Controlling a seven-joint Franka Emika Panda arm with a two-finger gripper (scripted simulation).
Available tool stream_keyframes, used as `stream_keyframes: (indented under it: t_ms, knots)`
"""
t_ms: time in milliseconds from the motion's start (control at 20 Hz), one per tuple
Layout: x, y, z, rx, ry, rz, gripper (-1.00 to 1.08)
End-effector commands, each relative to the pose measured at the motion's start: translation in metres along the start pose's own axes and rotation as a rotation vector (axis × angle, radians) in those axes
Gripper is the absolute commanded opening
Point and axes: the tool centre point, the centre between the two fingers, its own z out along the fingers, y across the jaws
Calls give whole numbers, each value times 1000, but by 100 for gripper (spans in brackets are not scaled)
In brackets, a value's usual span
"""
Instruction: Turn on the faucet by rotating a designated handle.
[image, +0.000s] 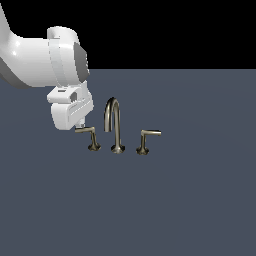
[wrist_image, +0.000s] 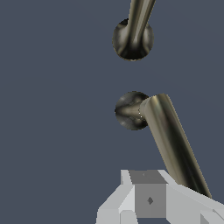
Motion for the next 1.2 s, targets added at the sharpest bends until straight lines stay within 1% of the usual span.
stream_keyframes:
  t_ms: [0,450,500,550,1150]
  knots:
    - [2,13,0,-13,3,-3,-100]
    - [5,42,-1,-19,1,-7,-100]
    - [5,42,-1,-19,1,-7,-100]
    - [6,33,0,-6,4,-3,-100]
    - [41,61,-1,-18,1,-6,-100]
